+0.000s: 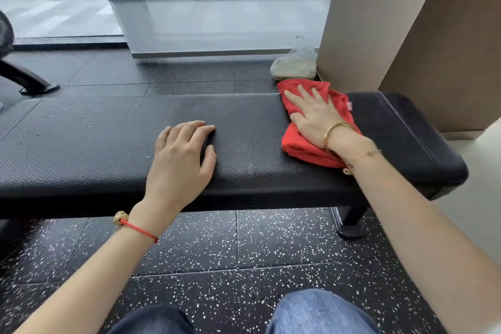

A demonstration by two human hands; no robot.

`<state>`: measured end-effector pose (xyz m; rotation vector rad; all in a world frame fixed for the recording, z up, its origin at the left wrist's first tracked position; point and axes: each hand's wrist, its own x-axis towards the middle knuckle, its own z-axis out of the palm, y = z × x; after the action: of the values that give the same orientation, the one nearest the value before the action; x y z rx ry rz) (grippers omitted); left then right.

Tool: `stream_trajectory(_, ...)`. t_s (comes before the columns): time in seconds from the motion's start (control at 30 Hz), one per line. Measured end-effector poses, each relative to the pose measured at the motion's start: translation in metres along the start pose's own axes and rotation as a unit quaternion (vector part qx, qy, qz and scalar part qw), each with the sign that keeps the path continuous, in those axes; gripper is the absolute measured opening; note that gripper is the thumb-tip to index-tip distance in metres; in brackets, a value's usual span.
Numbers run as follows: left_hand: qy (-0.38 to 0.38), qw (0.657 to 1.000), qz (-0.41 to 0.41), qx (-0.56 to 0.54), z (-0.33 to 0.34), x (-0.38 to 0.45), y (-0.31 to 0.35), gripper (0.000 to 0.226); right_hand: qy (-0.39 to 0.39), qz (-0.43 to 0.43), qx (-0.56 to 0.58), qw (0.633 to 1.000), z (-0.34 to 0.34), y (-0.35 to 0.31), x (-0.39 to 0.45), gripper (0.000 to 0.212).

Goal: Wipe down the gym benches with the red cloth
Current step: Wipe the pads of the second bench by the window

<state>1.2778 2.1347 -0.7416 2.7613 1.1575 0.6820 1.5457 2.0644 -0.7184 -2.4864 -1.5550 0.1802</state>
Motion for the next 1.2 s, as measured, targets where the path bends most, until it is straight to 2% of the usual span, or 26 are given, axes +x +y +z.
stream_trajectory(0.2, -0.002, 1.000, -0.002, -0.006, -0.001, 0.000, 0.001, 0.044, 0.004, -0.103, -0.003, 0.995, 0.017, -0.051, -0.020, 0.058)
stream_trajectory(0.37, -0.005, 1.000, 0.002, -0.005, -0.002, 0.001, -0.002, 0.045, 0.016, -0.141, 0.008, 0.990, 0.015, -0.036, -0.064, 0.058)
stream_trajectory(0.47, -0.005, 1.000, 0.003, -0.006, -0.001, 0.000, -0.003, 0.044, 0.025, -0.109, 0.014, 0.994, 0.009, -0.006, -0.076, 0.058)
stream_trajectory(0.67, 0.000, 1.000, -0.001, 0.005, 0.002, 0.001, -0.003, 0.035, 0.028, 0.047, 0.013, 0.998, -0.008, 0.040, -0.044, 0.055)
stream_trajectory(0.8, 0.000, 1.000, -0.001, 0.003, 0.000, 0.000, 0.000, 0.035, 0.017, 0.025, 0.009, 0.999, -0.002, 0.021, -0.035, 0.056)
stream_trajectory(0.93, -0.003, 1.000, 0.001, -0.005, -0.002, -0.001, 0.000, 0.040, 0.037, -0.035, 0.011, 0.999, 0.006, 0.015, -0.065, 0.057)
stream_trajectory(1.0, -0.006, 1.000, 0.002, -0.005, -0.003, 0.000, 0.000, 0.045, 0.046, -0.038, 0.022, 0.998, 0.006, 0.025, -0.081, 0.056)
stream_trajectory(1.1, -0.007, 1.000, 0.003, -0.005, -0.003, 0.000, 0.000, 0.046, 0.060, 0.004, 0.020, 0.998, 0.002, 0.050, -0.090, 0.056)
stream_trajectory(1.2, -0.009, 1.000, 0.004, -0.002, -0.003, -0.001, 0.000, 0.046, 0.062, 0.093, -0.006, 0.994, -0.008, 0.085, -0.080, 0.055)
